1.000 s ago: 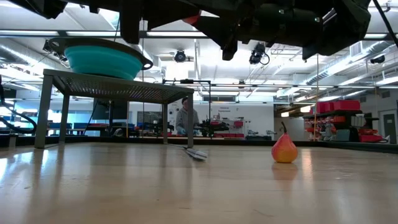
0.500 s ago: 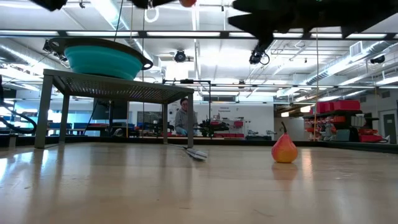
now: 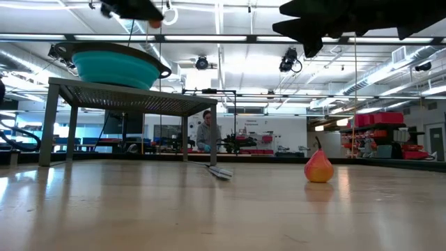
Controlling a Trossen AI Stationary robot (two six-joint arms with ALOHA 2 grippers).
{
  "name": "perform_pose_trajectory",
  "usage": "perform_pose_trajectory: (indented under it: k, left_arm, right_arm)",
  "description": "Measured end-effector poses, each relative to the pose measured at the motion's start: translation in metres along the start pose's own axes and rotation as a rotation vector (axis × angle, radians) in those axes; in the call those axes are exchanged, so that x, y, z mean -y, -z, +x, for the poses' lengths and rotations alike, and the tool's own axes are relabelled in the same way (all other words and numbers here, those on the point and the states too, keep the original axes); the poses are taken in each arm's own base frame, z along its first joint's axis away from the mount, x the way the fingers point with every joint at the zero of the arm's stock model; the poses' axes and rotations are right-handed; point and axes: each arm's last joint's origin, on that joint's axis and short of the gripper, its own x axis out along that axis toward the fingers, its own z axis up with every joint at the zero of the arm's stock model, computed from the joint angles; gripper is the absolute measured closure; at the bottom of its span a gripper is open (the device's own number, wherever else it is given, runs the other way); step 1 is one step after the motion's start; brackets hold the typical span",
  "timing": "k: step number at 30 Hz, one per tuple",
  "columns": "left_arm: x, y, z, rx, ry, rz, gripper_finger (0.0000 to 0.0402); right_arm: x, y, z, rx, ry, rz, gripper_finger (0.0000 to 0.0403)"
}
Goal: Pick & Place Fruit
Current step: Put the orange peach into the blue strainer bowl on the shelf
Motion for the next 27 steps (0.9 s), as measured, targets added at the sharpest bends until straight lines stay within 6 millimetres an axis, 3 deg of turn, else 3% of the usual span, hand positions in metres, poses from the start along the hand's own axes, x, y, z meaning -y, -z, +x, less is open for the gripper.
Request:
perform_pose_trajectory:
  k: [4, 8, 17, 22, 27]
  left_arm:
    - [-0.018, 0.013, -0.003, -0.098, -0.041, -0.094, 0.0265]
    - [-0.023, 0.028, -0.003, -0.199, -0.072, -0.156, 0.0254]
    - [-0.023, 0.029, -0.001, -0.201, -0.083, -0.185, 0.0169]
    - [-0.012, 0.013, 0.001, -0.107, 0.148, -0.211, 0.0146]
    - [0.019, 0.009, 0.005, -0.045, 0.463, -0.183, 0.0152]
  right_arm:
    - [0.0, 0.0, 0.0, 0.0, 0.0, 0.0, 0.0206]
    - [0.0, 0.0, 0.0, 0.0, 0.0, 0.0, 0.0206]
    - [0.0, 0.0, 0.0, -0.004, 0.0, 0.0, 0.0206]
    - [0.0, 0.002, 0.0, -0.019, 0.001, -0.001, 0.0206]
    - [0.0, 0.009, 0.0, -0.095, -0.001, -0.006, 0.0206]
